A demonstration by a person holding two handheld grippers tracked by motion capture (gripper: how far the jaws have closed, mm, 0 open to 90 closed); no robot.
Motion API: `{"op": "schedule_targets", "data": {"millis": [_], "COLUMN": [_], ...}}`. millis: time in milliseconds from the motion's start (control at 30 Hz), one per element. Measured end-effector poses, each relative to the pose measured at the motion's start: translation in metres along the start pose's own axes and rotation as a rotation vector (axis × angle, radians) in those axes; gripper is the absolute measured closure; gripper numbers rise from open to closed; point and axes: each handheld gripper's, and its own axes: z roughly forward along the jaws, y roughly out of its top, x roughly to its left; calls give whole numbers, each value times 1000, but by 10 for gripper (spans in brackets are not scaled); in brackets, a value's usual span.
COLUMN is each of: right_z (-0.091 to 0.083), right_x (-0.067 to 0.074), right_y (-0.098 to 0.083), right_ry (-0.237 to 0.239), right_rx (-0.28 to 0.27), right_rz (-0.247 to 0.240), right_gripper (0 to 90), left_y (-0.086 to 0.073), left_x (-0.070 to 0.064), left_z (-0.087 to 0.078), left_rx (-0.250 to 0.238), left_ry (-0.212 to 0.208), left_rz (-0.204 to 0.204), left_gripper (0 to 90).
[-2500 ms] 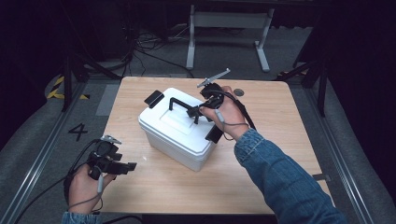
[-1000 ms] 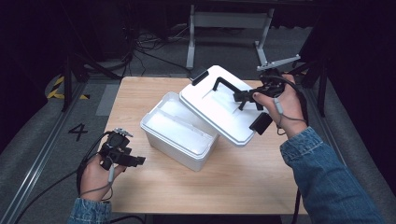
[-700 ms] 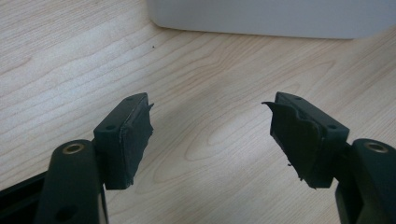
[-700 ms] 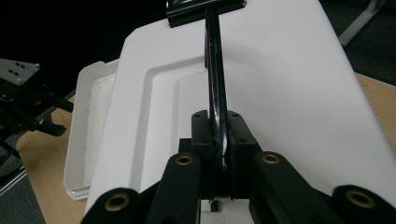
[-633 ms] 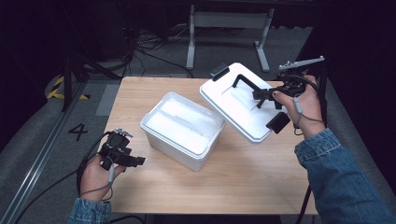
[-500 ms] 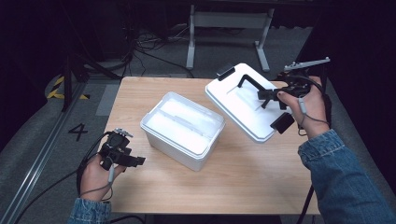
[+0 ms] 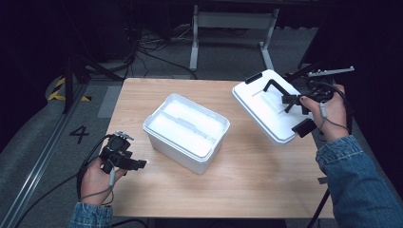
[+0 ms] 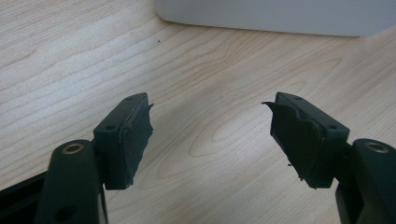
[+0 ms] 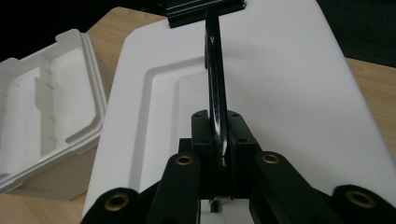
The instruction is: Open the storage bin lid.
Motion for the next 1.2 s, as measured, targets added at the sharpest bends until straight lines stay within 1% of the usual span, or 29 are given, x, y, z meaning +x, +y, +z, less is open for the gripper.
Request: {"op": "schedule_targets", "data": {"millis": [100,200,233,367,500,533,600,733,933,967,1200], "right_z": [7,17,20,34,45,48,54,65,79,82,91], "right_x": [-10,-21,-24,-36,-45,-47,-50,-54,-58,-58,-58], "right_y": [-7,-16,-18,-30,-40,-43,-48,-61,-79,-81,-91], "right_ry": [-25,-37,-39,-43,-40,-40,-38,-32,-18,-14,-1], "right_rx": [5,10,12,29,34,37,39,44,49,49,53], "right_rz": [0,18,20,37,52,56,65,72,83,86,97], "right_gripper": [846,847,847,846,846,846,846,846,846,846,846], "left_y": [-1,-1,-1,-1,-2,-2,-2,-3,-3,-3,-3], "left_x": [0,1,1,2,3,3,4,4,4,5,5], "left_z": [0,0,0,0,0,1,0,-1,0,0,1], "left_rx": [3,0,2,3,7,6,6,2,3,5,12], "left_ry": [0,1,-2,-2,1,-3,2,-5,-5,-3,0], "left_rz": [4,3,-2,-1,-1,-9,-2,-7,-15,-11,-10], "left_gripper": [293,293,292,292,291,291,292,292,291,291,291]}}
